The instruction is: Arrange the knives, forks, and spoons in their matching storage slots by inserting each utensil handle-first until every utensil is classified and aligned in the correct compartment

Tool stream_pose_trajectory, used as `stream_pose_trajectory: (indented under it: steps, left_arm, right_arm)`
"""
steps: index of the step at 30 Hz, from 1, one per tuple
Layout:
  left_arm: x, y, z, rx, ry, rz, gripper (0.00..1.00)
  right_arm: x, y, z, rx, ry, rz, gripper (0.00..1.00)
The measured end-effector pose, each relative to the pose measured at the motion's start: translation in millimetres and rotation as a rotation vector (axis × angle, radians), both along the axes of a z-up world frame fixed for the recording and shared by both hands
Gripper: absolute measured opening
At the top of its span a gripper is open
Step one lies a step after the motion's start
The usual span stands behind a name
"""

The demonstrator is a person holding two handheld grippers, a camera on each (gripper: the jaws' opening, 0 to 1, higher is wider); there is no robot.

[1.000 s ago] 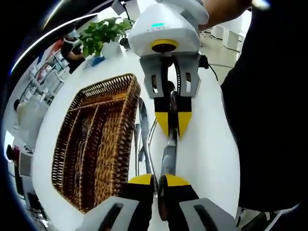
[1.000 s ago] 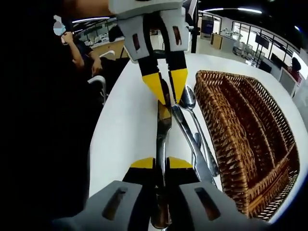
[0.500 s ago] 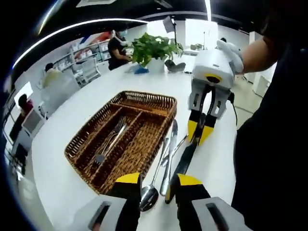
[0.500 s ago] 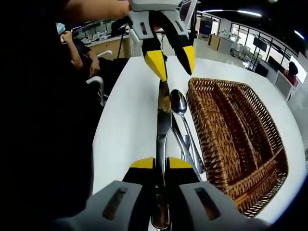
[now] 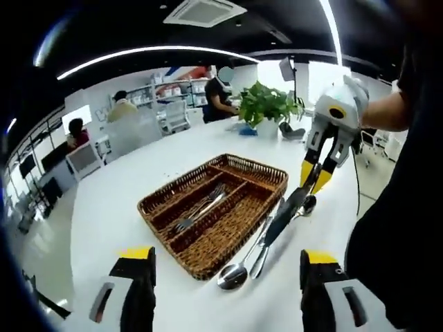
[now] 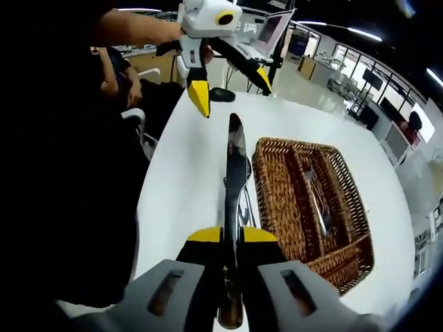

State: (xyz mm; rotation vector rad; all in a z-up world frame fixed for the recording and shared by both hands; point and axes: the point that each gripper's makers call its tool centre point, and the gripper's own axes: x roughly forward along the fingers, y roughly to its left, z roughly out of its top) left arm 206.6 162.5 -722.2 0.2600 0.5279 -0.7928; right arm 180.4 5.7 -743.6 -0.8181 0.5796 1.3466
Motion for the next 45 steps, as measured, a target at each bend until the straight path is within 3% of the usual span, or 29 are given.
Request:
stream_pose_trajectory:
  steps: [2, 7, 12, 27, 45]
  left_arm:
    - [-3.6, 3.7, 5.6, -0.017, 0.006, 0.011, 0.96]
    - [-3.0, 0.5, 23.5, -0.093, -0.050, 0.043, 1.00]
    - [-5.8, 0.3, 18.9, -0.090, -0.064, 0.052, 1.00]
    - [-11.8, 24.9, 29.5, -0.082, -0.092, 0.083, 1.00]
    - [-17.4, 35.8, 33.3, -0.093, -0.092, 0.090, 1.00]
  right_arm:
    - [2.9, 1.8, 13.3, 0.011, -0.008, 0.002, 0.04]
    - [4.8, 3.4, 26.6, -0.001, -0.025, 0.011, 0.04]
    - [4.7, 5.0, 32.3, -0.027, -0.031, 0.025, 0.04]
    - [22.6, 11.3, 28.9, -0.063, -0.042, 0.008, 0.04]
    - [56.6, 18.9, 21.6, -0.118, -0.066, 0.001, 0.04]
